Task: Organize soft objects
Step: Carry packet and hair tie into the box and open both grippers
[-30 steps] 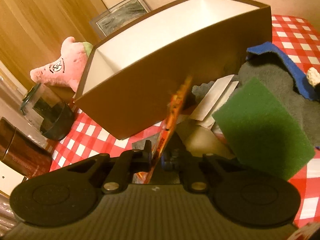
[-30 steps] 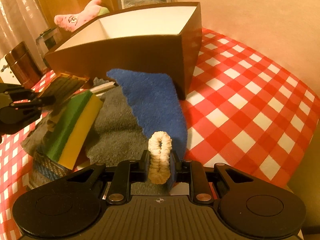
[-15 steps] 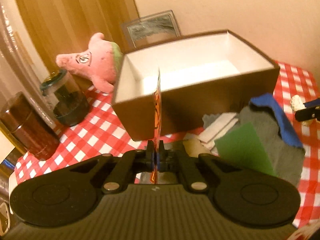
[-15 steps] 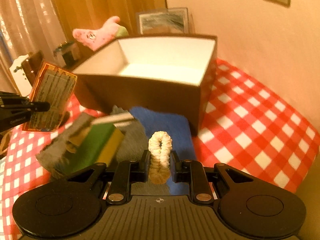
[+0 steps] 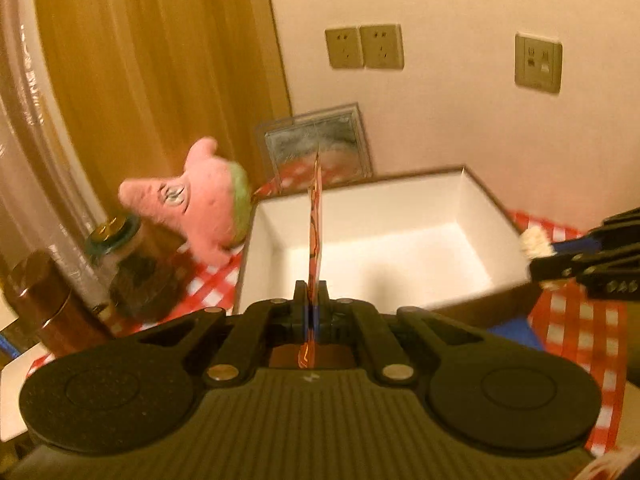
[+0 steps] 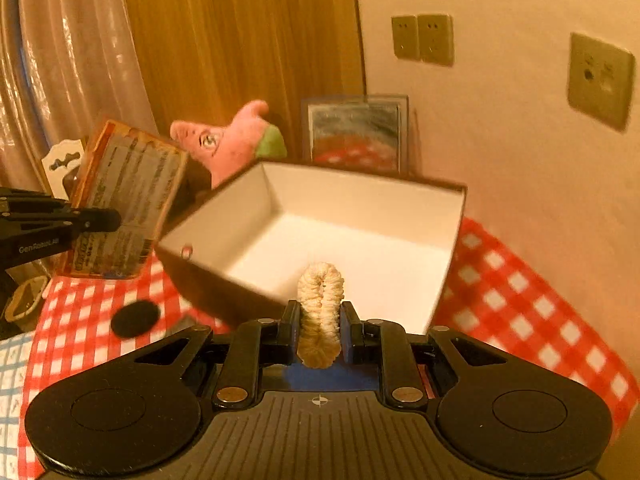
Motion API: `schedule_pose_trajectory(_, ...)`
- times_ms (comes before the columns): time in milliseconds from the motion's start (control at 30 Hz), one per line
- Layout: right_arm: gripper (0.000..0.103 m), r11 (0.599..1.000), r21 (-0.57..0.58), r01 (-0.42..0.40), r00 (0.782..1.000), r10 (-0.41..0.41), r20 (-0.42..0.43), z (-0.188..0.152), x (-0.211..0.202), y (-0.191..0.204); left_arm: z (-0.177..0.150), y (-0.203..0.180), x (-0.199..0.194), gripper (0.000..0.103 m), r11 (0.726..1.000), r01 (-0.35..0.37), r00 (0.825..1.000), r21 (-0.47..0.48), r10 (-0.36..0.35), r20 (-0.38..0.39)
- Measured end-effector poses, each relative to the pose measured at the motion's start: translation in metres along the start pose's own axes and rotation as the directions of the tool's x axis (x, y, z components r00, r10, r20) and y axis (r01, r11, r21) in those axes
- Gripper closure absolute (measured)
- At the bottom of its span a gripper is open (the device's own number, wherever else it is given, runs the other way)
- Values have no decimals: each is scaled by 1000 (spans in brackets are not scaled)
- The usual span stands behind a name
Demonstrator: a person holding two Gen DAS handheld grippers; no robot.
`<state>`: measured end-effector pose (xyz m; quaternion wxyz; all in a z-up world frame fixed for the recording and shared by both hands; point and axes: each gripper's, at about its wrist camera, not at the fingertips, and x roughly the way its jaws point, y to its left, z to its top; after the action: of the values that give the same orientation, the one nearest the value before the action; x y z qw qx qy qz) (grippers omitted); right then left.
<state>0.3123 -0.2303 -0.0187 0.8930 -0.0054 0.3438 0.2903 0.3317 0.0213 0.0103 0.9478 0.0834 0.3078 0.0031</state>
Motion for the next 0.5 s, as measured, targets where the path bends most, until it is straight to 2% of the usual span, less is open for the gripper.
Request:
schedule_pose_trajectory(233, 82, 1000, -11, 11, 1000, -11, 23, 37, 30, -8, 33, -13, 42, 100, 998, 55, 998, -23, -55, -11)
schedule_pose_trajectory(500, 82, 999, 16, 41, 999, -41, -26, 47, 69, -23, 45, -18, 96, 100, 996, 83, 992, -41, -86, -87)
